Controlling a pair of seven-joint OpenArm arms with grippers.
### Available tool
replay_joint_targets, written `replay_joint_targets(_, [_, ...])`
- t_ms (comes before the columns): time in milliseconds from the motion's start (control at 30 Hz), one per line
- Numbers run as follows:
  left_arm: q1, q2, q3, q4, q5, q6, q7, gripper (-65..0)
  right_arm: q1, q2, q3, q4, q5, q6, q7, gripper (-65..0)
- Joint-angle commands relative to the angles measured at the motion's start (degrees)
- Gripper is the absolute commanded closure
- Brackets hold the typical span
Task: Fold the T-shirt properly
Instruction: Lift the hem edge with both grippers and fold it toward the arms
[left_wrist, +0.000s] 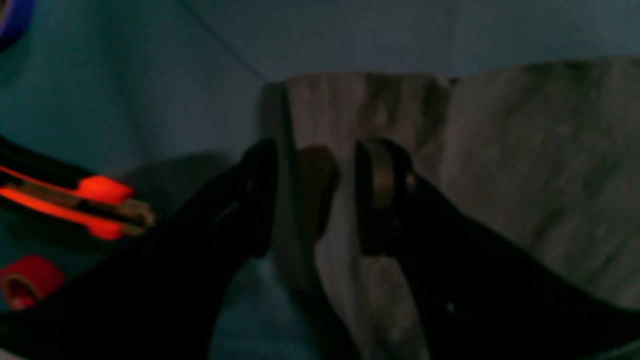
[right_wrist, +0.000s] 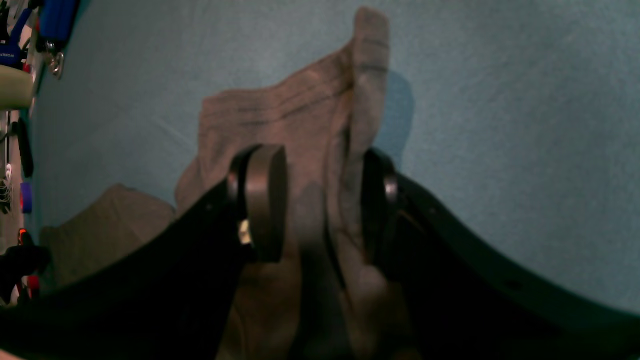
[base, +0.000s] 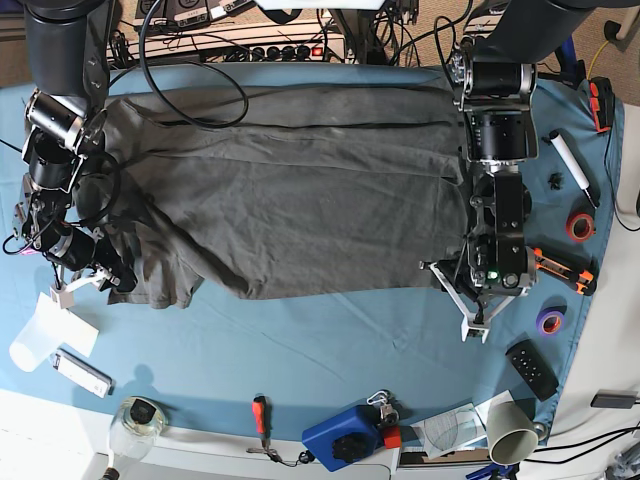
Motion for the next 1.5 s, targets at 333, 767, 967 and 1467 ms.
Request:
replay_joint_targets(333, [1.38,-0.04,-0.04,-11.26,-2.69,-0.57,-3.56,-10.8,0.83,0.63,-0.07,0.35,-1.09,-0.26,-1.86,-21.8])
replay_joint_targets(767, [-4.57,-0.04,-0.04,-9.07,-2.75,-1.84,7.28,0.0,1.05,3.17,-0.07,0.68,6.86,3.65,-4.26,0.0])
replay_joint_targets(967, [-5.42,-0.07,-0.04,-3.5,-8.04,-1.86,10.1,0.0,1.07,5.6,-0.07,0.81,13.7,3.95,-6.71,0.0])
replay_joint_targets(1467, [-5.44,-0.07,-0.07,-0.2,-12.76,-3.48,11.02,0.0,1.62,8.57,0.09,17.07,18.69,3.95,-8.68,0.0])
